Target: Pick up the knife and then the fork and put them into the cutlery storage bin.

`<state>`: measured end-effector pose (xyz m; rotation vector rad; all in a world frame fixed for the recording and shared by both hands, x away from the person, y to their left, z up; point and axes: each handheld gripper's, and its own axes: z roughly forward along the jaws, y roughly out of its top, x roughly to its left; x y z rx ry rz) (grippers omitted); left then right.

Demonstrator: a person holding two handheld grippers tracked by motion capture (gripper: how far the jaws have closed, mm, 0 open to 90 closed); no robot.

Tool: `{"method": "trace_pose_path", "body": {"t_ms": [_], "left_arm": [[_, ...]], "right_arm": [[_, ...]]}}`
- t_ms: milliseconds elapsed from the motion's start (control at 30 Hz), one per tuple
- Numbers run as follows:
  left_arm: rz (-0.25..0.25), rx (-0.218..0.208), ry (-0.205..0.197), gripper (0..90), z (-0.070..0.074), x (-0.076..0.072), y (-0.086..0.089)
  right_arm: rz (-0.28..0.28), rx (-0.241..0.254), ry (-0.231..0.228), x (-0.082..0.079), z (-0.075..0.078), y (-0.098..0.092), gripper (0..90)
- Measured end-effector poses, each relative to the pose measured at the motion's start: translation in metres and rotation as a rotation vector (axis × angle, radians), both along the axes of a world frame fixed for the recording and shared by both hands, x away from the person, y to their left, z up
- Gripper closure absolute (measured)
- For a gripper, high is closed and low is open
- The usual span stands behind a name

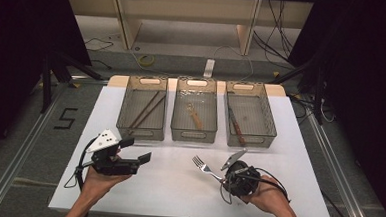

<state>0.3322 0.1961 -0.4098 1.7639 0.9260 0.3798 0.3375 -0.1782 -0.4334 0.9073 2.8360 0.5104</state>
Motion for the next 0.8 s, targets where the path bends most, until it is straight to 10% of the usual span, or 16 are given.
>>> {"method": "trace_pose_path", "body": {"t_ms": [800], "left_arm": [[-0.001, -0.003, 0.003, 15.4, -0.001, 0.000, 0.000]], "right_arm": [[-0.076, 0.072, -0.077, 0.020, 0.023, -0.021, 77.4]]}}
